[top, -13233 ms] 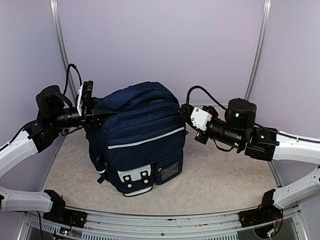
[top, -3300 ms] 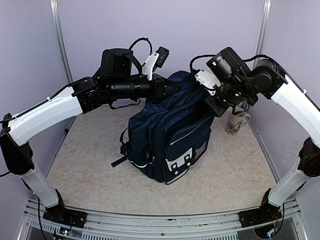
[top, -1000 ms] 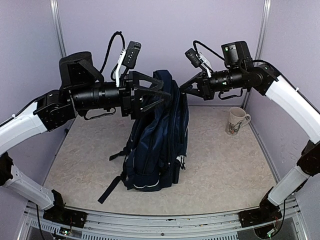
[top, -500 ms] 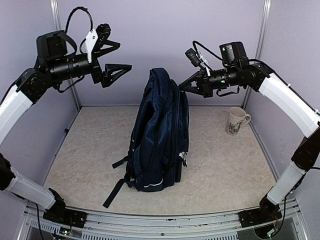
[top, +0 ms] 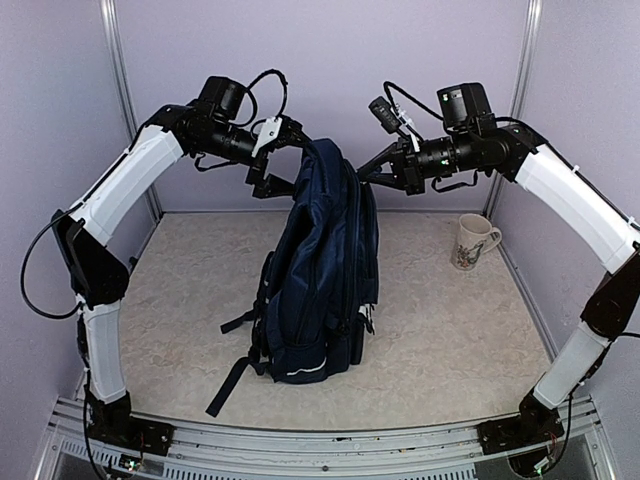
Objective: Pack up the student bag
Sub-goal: Reset both arms
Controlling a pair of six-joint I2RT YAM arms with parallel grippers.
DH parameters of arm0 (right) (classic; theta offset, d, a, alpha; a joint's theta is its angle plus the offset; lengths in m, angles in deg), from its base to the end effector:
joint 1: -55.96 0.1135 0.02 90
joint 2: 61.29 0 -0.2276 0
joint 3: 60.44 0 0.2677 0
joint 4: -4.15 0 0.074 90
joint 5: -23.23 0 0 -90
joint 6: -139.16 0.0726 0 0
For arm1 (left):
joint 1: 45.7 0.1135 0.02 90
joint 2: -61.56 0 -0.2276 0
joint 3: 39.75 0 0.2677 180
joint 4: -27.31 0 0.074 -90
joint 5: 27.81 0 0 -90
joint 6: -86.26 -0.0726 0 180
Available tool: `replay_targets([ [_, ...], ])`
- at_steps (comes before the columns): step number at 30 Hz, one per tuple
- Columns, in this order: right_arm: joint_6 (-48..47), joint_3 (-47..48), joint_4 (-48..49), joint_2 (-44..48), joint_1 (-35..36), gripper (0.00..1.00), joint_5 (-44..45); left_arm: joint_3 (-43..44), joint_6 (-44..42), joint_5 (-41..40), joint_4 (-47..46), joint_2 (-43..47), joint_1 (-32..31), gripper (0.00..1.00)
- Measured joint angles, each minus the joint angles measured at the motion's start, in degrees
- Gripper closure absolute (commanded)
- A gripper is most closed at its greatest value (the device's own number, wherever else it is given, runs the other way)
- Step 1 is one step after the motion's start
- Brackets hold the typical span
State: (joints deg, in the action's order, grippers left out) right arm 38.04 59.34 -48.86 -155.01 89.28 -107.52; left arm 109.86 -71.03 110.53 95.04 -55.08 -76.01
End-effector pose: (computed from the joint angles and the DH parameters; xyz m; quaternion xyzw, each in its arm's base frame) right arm 0.3001 0.2540 0.3998 -0.4707 0.6709 0.3856 0.4239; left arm 0.3586 -0.2725 0.3929 0.7333 0.3896 -0.2099 0.5162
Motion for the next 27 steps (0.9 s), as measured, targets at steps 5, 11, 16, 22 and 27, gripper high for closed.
replay_targets([
  [5, -0.3, 1.5, -1.1, -1.4, 0.1, 1.00, -0.5, -3.6, -3.2, 0.3, -0.2, 0.3, -2.3, 0.01],
  [11, -1.5, 2.4, -2.1, -2.2, 0.4, 1.00, -0.3, -16.7, 3.1, -2.5, -16.5, 5.1, -4.6, 0.01],
  [16, -2.8, 2.4, -2.6, -2.2, 0.4, 1.00, 0.3, -17.5, 6.6, -3.6, -21.3, 4.8, -5.7, 0.01],
  [22, -4.0, 2.4, -2.9, -2.1, 0.4, 1.00, 0.5, -17.5, 8.0, -1.9, -23.1, 3.8, -6.0, 0.32],
  [27, -4.6, 2.6, -3.5, -2.1, 0.4, 1.00, -0.3, -17.4, 8.4, -2.2, -24.2, 3.6, -6.7, 0.03],
])
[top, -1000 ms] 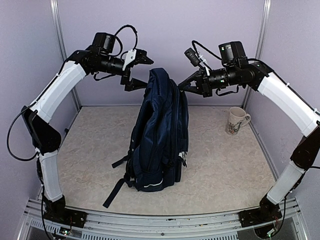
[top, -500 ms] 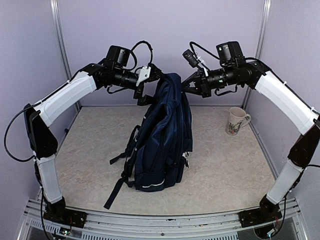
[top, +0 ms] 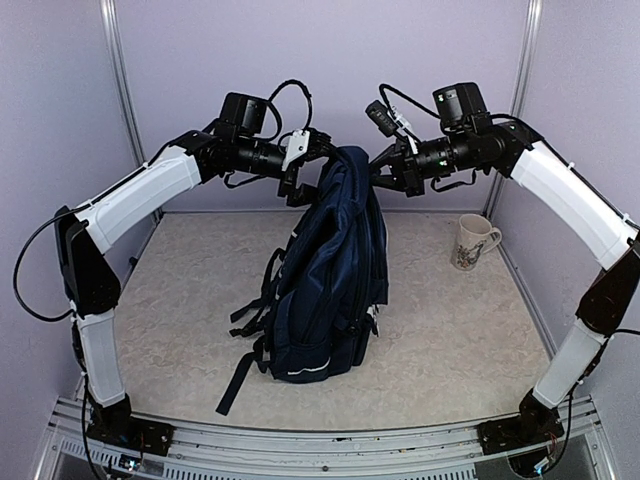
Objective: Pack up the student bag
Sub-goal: Reset both arms
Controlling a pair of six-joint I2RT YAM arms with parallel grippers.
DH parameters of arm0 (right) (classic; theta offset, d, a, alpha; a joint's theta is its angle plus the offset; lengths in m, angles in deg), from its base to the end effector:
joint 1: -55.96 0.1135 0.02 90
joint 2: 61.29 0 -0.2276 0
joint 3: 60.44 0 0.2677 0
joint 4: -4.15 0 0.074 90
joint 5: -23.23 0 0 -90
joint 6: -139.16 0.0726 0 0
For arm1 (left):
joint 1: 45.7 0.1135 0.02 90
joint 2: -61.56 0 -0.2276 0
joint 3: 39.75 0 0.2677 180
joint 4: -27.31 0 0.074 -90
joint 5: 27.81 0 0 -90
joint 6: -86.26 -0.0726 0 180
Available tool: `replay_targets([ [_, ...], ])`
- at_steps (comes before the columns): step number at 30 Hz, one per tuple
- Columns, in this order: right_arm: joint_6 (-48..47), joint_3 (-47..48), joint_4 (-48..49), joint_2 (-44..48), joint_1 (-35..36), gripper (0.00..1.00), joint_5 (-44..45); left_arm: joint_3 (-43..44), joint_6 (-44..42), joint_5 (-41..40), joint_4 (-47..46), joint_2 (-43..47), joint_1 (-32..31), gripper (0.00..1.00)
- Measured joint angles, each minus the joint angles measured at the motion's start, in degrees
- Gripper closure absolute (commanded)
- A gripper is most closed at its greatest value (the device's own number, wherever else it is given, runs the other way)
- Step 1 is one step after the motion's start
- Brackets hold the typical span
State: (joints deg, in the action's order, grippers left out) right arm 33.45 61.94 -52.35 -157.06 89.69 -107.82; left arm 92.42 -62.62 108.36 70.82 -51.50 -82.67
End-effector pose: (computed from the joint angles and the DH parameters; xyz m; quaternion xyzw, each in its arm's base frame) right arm 0.3011 0.2583 0.3957 -0.4985 0.6629 0.3732 0.4157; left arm 0.3482 -0.3277 0.3592 0.7163 0.3605 -0.2289 0.5519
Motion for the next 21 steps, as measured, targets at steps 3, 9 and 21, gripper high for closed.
replay_targets([
  [3, -0.4, 0.3, -0.8, 0.0, 0.0, 1.00, -0.1, 0.0, 1.6, -1.1, -2.3, 0.1, -0.1, 0.01],
  [9, -1.2, 0.4, -0.7, 0.0, 0.0, 1.00, -0.1, -0.9, 8.4, 3.6, -7.3, 0.1, 2.3, 0.01],
  [21, -1.5, 0.5, -0.7, 0.0, 0.3, 1.00, -0.1, -4.9, 13.9, 6.6, -15.0, 1.0, 4.4, 0.01],
])
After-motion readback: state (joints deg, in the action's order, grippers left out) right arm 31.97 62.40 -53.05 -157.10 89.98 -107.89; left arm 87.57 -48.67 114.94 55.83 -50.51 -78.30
